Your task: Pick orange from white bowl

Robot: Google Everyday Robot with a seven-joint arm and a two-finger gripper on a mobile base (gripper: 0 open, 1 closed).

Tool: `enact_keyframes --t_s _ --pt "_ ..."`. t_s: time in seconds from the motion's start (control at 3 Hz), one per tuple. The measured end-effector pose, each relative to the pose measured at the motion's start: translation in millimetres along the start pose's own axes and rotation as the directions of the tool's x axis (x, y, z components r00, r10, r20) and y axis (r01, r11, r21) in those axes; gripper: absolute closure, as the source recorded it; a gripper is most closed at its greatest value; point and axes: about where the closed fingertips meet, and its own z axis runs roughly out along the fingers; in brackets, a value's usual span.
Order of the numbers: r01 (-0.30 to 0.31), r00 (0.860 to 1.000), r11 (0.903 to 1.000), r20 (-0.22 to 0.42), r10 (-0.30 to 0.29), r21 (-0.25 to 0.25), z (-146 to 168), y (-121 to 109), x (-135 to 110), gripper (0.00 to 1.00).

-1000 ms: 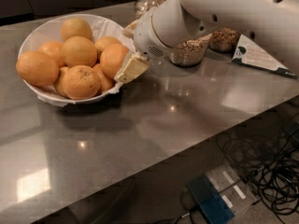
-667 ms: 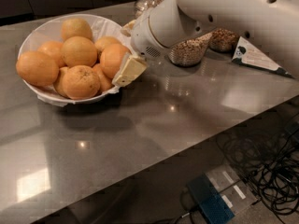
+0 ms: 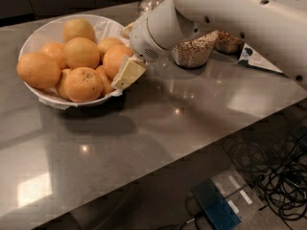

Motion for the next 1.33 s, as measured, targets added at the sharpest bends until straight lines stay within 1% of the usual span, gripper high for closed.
enact_keyframes --t_s 0.33,0.67,1.0,1.33 --pt "-0.007 1.0 0.9999 -0.001 0.007 -0.009 8.1 -1.7 1.8 0.19" --pt "-0.023 1.0 0.9997 -0.008 0.023 -0.011 13.6 -2.8 7.1 0.25" --pt "-0.036 0.999 0.9993 -0.015 0.036 -0.008 16.8 -3.6 11.2 0.44" --pt "-0.036 0.999 0.9993 -0.015 0.036 -0.008 16.9 -3.6 11.2 0.68"
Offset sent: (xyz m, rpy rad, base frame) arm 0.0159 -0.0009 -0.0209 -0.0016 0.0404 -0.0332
